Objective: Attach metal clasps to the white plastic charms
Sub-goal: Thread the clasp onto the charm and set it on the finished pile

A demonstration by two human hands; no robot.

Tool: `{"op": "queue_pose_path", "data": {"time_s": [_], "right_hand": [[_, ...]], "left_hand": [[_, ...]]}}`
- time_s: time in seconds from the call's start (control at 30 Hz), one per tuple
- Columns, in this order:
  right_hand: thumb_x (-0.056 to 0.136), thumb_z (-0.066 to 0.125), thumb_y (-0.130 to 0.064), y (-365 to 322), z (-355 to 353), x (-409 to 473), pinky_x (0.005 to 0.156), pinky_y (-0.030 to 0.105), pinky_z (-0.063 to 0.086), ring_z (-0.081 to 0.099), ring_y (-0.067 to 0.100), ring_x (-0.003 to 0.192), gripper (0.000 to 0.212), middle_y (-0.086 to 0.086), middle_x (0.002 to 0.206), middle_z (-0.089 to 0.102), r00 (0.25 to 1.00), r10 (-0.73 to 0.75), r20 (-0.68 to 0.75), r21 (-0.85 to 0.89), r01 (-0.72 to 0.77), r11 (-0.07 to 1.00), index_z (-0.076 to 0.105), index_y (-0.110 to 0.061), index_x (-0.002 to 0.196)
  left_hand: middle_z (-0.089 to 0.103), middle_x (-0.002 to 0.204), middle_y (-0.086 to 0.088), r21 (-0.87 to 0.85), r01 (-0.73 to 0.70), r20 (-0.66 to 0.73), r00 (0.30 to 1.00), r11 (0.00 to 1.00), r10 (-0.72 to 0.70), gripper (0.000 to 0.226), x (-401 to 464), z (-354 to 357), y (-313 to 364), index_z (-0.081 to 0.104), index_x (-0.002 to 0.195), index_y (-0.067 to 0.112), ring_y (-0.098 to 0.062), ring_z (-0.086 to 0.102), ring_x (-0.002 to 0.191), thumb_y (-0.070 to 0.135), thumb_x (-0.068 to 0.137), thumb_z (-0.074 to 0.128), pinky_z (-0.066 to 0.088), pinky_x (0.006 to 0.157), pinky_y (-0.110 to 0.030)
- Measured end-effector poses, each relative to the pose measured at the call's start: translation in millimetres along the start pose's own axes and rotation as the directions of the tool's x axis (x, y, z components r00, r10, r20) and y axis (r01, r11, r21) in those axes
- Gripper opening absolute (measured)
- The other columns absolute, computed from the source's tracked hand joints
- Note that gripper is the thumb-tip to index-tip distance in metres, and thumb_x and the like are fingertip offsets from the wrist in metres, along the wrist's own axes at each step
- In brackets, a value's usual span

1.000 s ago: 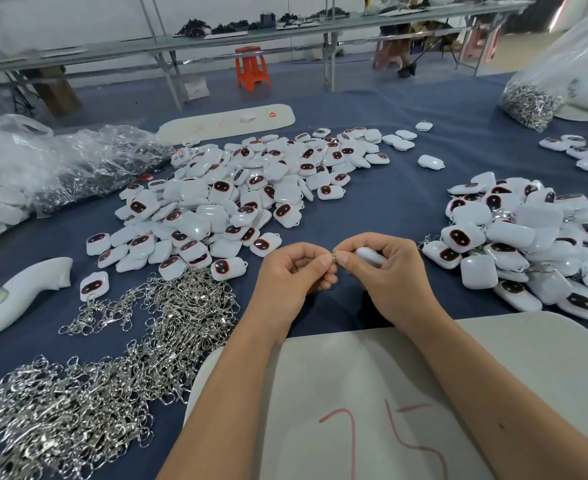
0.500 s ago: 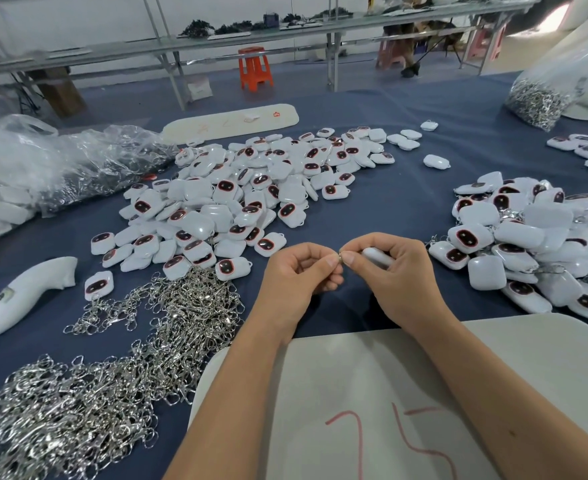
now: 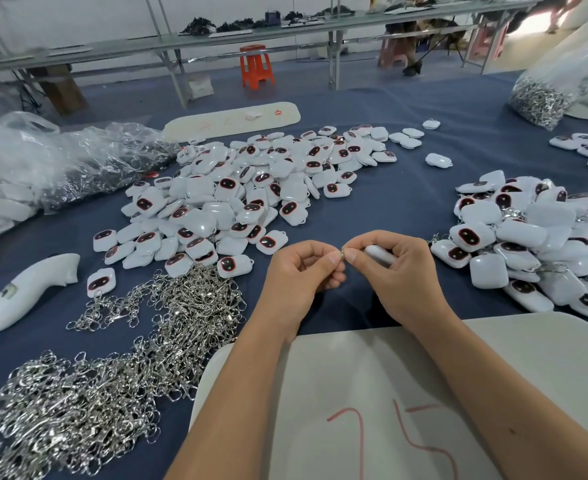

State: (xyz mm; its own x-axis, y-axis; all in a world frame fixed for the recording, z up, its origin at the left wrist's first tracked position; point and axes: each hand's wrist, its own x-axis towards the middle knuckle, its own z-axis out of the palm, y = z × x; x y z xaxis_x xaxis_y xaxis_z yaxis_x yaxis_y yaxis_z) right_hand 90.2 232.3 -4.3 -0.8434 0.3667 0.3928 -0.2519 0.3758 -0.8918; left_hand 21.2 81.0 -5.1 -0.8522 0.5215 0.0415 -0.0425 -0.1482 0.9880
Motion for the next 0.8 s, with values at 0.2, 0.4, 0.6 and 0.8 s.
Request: {"op": "queue_pose_path", "data": {"time_s": [0.2, 0.4, 0.6, 0.8], "right_hand": [[0.092, 0.077, -0.006, -1.5, 0.4, -0.2, 0.076, 0.016, 0.052, 0.071, 0.009, 0.079, 0.015, -0.008, 0.081, 0.077, 1.0, 0.001, -0.002, -0.008, -0.002, 1.0, 0.079, -0.018, 0.084], [0.091, 0.077, -0.005, -2.6, 0.4, -0.6, 0.075, 0.015, 0.051, 0.071, 0.009, 0.078, 0.016, -0.009, 0.081, 0.077, 1.0, -0.008, -0.021, -0.031, 0.007, 0.999, 0.078, -0.018, 0.083], [0.092, 0.076, -0.005, -2.9, 0.8, -1.4, 0.076, 0.02, 0.055, 0.072, 0.013, 0.08, 0.015, -0.009, 0.082, 0.077, 0.999, -0.03, -0.031, -0.057, 0.028, 0.998, 0.078, -0.018, 0.084], [0.091, 0.077, -0.007, -4.6, 2.5, -1.7, 0.077, 0.019, 0.055, 0.073, 0.013, 0.083, 0.014, -0.011, 0.083, 0.077, 0.996, -0.063, -0.06, -0.091, 0.058, 0.994, 0.078, -0.021, 0.085]], "left_hand": [[0.07, 0.076, -0.005, 0.001, -0.001, -0.003, 1.0, 1.0, 0.001, 0.017, -0.5, 0.3, 0.8, 0.071, 0.086, 0.008, -0.014, 0.063, 0.069, 0.001, 0.099, 0.061, 0.055, 0.07, -0.024], [0.07, 0.075, -0.004, 0.025, -0.017, -0.037, 0.999, 1.0, 0.018, 0.017, -1.3, 4.7, -0.6, 0.071, 0.085, 0.008, -0.013, 0.063, 0.068, 0.002, 0.099, 0.062, 0.054, 0.068, -0.022], [0.068, 0.069, 0.0, 0.09, -0.061, -0.083, 0.994, 0.994, 0.069, 0.016, -3.6, 10.9, 1.3, 0.067, 0.083, 0.005, -0.009, 0.06, 0.062, -0.001, 0.097, 0.06, 0.051, 0.063, -0.017], [0.063, 0.066, 0.012, 0.362, -0.214, -0.169, 0.942, 0.907, 0.29, 0.012, -4.6, 13.4, -0.1, 0.068, 0.081, 0.009, -0.003, 0.053, 0.061, 0.002, 0.091, 0.069, 0.044, 0.06, -0.013]]}}
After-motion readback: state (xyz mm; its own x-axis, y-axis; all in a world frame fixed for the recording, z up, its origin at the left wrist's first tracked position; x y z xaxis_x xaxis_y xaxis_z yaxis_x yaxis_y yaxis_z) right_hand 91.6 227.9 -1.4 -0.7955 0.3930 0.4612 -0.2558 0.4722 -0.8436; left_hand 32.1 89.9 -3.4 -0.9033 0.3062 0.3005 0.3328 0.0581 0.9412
